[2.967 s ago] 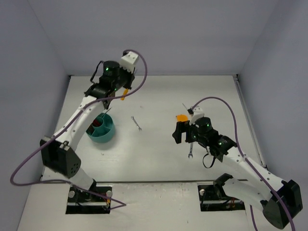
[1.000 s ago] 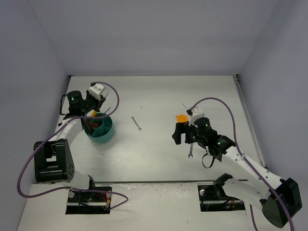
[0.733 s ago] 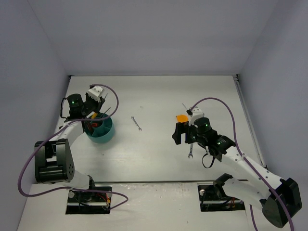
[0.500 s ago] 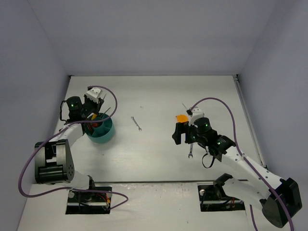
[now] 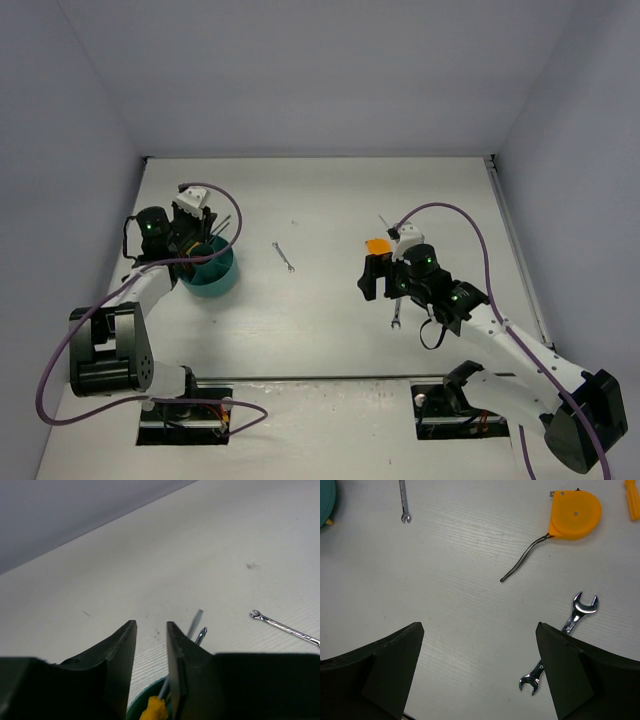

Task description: Sort the tools into containers

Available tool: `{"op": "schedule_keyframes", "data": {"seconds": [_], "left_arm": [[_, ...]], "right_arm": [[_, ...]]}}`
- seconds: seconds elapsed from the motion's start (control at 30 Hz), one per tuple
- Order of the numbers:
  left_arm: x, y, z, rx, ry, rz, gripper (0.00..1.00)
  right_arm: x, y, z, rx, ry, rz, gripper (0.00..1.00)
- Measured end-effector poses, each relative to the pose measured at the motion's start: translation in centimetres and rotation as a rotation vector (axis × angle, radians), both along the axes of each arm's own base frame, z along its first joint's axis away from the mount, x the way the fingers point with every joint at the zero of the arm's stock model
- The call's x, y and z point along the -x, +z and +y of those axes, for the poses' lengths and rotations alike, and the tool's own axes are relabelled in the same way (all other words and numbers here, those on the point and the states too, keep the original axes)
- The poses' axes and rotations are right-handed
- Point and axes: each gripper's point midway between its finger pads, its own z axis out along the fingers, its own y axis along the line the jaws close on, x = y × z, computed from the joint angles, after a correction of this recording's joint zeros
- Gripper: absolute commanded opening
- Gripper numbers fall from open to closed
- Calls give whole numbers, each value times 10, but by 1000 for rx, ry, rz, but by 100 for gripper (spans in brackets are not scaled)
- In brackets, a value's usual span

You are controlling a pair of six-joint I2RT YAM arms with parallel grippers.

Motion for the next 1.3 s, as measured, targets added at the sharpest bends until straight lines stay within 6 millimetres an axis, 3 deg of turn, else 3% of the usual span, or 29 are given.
{"op": "schedule_keyframes", "data": {"seconds": [0.3,0.4,0.5,0.6,0.63,0.73,0.83,0.93,1.0,1.07,1.3], "left_arm": [[5,15,5,24,33,-27,34],[8,29,7,35,50,-56,34],[13,54,9,53,79,-108,36],[21,80,11,82,109,-154,43],[23,90,12,111,131,-159,50],[28,122,17,192,194,-154,66],[36,156,26,271,287,-118,70],[51,183,34,322,371,-68,70],[64,185,36,345,407,-34,70],[76,174,34,364,430,14,70],[104,90,9,335,428,292,70]], "right_arm": [[0,0,0,0,-1,0,93],[0,0,0,0,-1,0,93],[-1,0,-1,3,-6,-1,93],[-6,0,-2,17,-26,0,93],[-8,0,-3,20,-33,3,92],[-25,-1,-9,42,-81,14,90],[-47,-9,-20,66,-142,56,83],[-74,-20,-41,81,-223,109,69],[-95,-24,-50,95,-265,135,57],[-117,-28,-54,114,-277,149,47],[-182,-56,-61,213,-237,167,50]]}}
